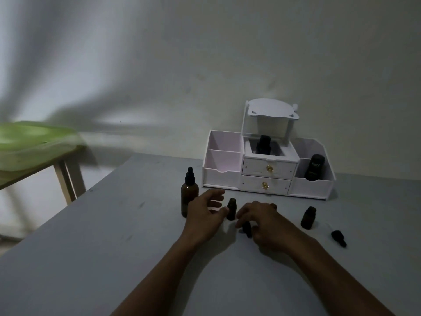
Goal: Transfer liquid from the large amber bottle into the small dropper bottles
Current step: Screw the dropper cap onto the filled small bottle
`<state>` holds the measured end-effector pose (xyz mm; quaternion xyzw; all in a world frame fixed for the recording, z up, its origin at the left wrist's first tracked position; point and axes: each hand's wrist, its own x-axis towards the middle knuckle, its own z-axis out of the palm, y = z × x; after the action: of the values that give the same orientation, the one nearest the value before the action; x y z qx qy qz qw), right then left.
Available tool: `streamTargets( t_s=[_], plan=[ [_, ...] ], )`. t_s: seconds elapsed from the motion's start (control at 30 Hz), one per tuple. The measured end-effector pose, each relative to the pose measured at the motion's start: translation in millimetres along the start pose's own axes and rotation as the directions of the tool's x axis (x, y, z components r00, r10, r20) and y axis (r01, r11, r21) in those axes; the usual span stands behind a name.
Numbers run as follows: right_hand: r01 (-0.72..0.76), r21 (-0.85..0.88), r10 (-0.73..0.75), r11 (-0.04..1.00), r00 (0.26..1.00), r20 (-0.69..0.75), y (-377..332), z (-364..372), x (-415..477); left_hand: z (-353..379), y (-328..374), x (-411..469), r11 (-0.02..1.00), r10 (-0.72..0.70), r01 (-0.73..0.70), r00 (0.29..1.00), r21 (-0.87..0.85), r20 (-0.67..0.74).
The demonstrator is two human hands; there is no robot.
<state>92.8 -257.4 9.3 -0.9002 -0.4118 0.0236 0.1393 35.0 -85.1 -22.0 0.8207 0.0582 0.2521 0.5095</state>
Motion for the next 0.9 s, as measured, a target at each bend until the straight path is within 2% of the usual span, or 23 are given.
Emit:
streamTargets(
  t_s=[0.13, 0.27, 0.33, 0.4, 0.47, 0.57, 0.7, 0.9],
  plan=[
    [-0.004, -0.098, 0.010, 0.995, 0.998, 0.065, 3, 3, 1, 15, -6, 12, 0.995, -0.086, 0.090, 0.994, -0.049, 0.070],
    [0.007, -0.068, -0.004, 0.998, 0.999, 0.044, 7, 0, -1, 18, -11, 14, 0.987, -0.124, 0.137, 0.981, -0.080, 0.150],
    [0.030, 0.068, -0.025, 0.997, 0.998, -0.066, 10, -4, -4, 16, -13, 14, 0.987, -0.127, 0.142, 0.977, -0.077, 0.173],
    [0.078, 0.253, -0.012, 0.964, 0.967, -0.253, 12, -9, -6, 14, -12, 14, 0.988, -0.123, 0.137, 0.975, -0.065, 0.187],
    [0.142, 0.418, 0.065, 0.897, 0.894, -0.443, 11, -17, -3, 13, -10, 14, 0.990, -0.116, 0.128, 0.976, -0.056, 0.183],
    [0.209, 0.566, 0.182, 0.797, 0.811, -0.556, 9, -26, 11, 13, -9, 12, 0.990, -0.125, 0.135, 0.977, -0.045, 0.174],
    [0.194, 0.606, 0.223, 0.771, 0.809, -0.543, 9, -24, 33, 11, -6, 12, 0.989, -0.135, 0.143, 0.975, -0.031, 0.175],
    [0.132, 0.559, 0.194, 0.819, 0.852, -0.487, 10, -2, 44, 13, -4, 10, 0.989, -0.129, 0.140, 0.977, -0.054, 0.170]
  ],
)
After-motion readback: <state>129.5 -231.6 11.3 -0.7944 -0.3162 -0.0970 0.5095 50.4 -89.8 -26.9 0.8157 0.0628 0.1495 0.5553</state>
